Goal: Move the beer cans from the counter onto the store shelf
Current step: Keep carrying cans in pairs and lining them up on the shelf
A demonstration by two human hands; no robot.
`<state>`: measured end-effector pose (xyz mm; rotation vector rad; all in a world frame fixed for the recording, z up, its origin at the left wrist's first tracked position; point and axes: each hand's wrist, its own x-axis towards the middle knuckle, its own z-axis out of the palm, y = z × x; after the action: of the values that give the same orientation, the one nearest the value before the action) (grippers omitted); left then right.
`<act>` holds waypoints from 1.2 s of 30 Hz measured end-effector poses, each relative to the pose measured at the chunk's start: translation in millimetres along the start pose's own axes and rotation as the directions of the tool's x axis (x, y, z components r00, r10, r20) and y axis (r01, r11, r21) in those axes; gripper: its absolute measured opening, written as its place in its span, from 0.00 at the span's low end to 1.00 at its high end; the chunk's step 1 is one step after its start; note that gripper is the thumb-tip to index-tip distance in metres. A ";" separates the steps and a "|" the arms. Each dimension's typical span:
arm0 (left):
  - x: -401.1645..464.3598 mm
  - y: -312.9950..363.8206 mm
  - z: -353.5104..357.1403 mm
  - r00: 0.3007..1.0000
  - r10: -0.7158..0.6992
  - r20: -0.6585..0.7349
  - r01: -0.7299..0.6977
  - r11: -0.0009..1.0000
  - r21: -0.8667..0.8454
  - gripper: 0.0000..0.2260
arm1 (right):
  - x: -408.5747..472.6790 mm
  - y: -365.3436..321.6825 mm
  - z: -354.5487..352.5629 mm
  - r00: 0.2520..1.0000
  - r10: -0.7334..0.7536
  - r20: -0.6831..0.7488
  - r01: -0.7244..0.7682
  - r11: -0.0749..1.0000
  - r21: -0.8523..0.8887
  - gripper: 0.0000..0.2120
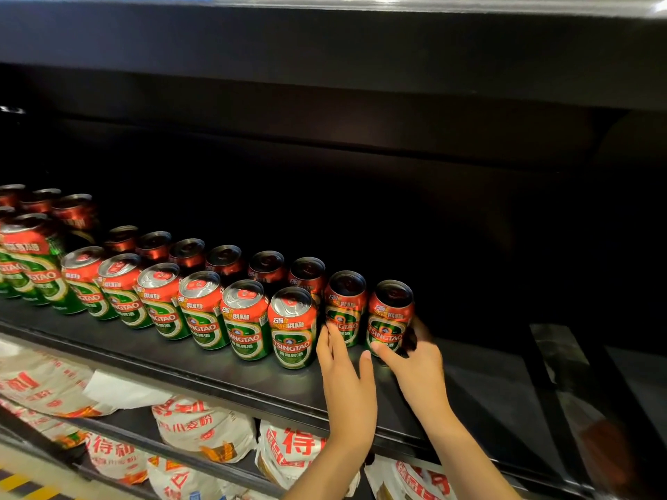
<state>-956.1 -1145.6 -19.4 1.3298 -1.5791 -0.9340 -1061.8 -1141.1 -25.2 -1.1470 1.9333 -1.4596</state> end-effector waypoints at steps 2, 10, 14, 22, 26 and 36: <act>0.6 -0.7 0.1 1.000 -0.009 0.005 0.009 1.000 0.004 0.31 | 0.9 1.1 0.1 1.000 0.000 -0.007 0.000 1.000 -0.002 0.24; 0.0 -2.3 -8.9 0.996 -0.030 0.080 0.034 0.998 -0.047 0.33 | -2.0 -1.8 0.1 1.000 0.001 -0.001 -0.001 1.000 -0.028 0.22; -5.4 -11.8 -31.7 0.996 -0.029 0.080 0.038 0.993 -0.111 0.20 | -2.5 -0.3 0.7 1.000 -0.015 -0.006 0.014 0.998 -0.067 0.30; 8.8 -35.6 -101.1 0.994 0.023 0.103 -0.017 0.998 -0.058 0.09 | -36.2 -14.0 13.3 0.958 -0.021 -0.287 -0.004 0.996 -0.086 0.31; 16.9 -48.1 -120.6 0.981 0.049 0.185 -0.061 0.996 0.061 0.10 | -51.4 -13.3 21.6 0.948 -0.041 -0.317 -0.013 0.986 -0.167 0.25; 14.4 -37.5 -147.2 0.772 0.214 0.598 -0.282 0.959 0.021 0.14 | -136.1 -45.8 34.4 0.883 0.127 -0.451 -0.239 0.950 -0.202 0.17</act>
<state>-806.6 -1168.7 1.3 0.8933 -2.2518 -1.1751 -945.2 -1051.6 -10.3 -0.7421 2.5203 -1.4864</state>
